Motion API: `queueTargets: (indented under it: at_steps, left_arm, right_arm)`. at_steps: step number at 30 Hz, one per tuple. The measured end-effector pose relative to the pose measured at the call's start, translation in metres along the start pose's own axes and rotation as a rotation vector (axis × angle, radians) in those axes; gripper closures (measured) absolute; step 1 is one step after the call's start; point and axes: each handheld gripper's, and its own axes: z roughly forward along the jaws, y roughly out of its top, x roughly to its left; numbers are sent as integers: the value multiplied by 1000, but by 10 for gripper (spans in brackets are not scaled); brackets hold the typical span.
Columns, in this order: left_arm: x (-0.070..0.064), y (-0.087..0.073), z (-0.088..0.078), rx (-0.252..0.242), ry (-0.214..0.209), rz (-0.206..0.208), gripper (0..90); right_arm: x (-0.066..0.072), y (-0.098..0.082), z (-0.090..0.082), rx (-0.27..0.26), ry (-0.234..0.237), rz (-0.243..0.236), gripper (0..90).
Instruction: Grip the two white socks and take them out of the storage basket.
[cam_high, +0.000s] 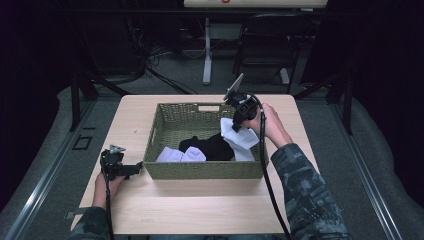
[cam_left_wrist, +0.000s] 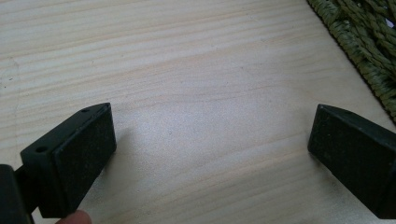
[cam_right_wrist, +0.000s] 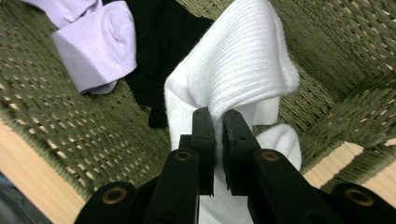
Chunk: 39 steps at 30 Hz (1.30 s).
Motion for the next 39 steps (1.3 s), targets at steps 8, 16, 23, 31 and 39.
queueTargets:
  at_steps: [8, 16, 23, 31, 39]
  left_arm:
    - [0, 0, 0, -3, 4, -1, 5]
    - [0, 0, 0, -2, 3, -1, 5]
    - [0, 0, 0, -2, 4, -1, 5]
    - [0, 0, 0, -4, 4, -3, 5]
    - [0, 0, 1, -6, 3, 1, 4]
  right_arm:
    - [0, 4, -14, 30, -3, -9, 847]
    - [3, 5, -31, 19, -22, -22, 845]
    - [6, 6, -44, -3, -34, -38, 845]
    - [4, 6, -60, -30, -44, -35, 844]
    - [-5, -2, -77, -52, -57, -13, 844]
